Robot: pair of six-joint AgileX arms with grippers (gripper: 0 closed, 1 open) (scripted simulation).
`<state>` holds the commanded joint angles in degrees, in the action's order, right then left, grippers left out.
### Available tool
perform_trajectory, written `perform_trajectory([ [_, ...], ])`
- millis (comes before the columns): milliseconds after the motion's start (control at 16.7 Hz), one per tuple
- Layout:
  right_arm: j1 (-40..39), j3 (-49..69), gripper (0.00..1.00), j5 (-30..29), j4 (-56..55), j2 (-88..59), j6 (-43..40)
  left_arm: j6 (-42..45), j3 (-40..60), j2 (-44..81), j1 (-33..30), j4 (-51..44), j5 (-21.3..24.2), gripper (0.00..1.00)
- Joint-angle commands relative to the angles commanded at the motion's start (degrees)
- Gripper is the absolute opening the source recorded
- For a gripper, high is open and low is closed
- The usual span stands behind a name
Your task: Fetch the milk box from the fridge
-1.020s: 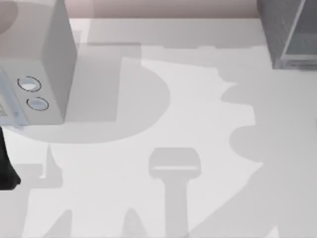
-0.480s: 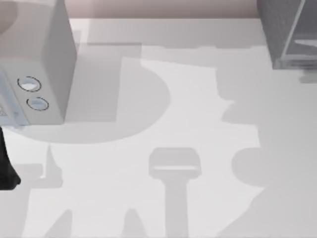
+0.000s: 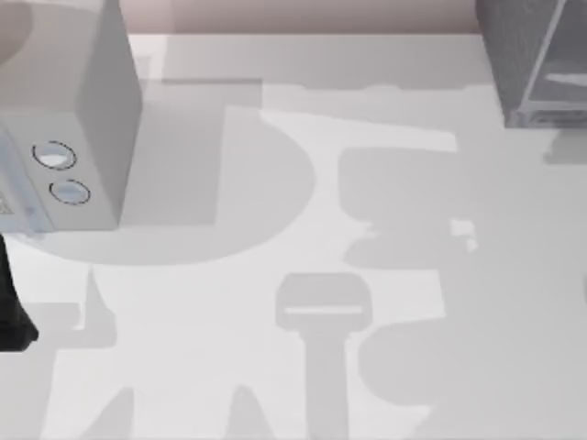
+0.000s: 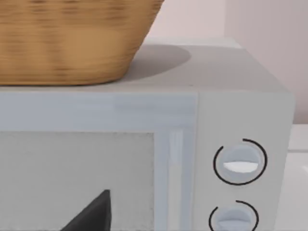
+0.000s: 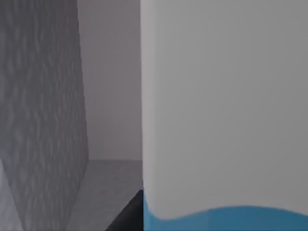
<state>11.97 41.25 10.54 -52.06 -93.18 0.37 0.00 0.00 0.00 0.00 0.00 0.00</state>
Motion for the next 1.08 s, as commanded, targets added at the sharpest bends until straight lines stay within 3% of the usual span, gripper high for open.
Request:
perform_trajectory([
  [780, -8.7, -32.1, 0.00, -7.8, 40.1, 72.5, -0.1, 0.0, 0.0, 0.0, 0.0, 0.0, 0.0, 1.00],
  [1080, -11.4, -39.9, 0.00, -10.1, 50.2, 90.0, -0.3, 0.0, 0.0, 0.0, 0.0, 0.0, 0.0, 1.00],
])
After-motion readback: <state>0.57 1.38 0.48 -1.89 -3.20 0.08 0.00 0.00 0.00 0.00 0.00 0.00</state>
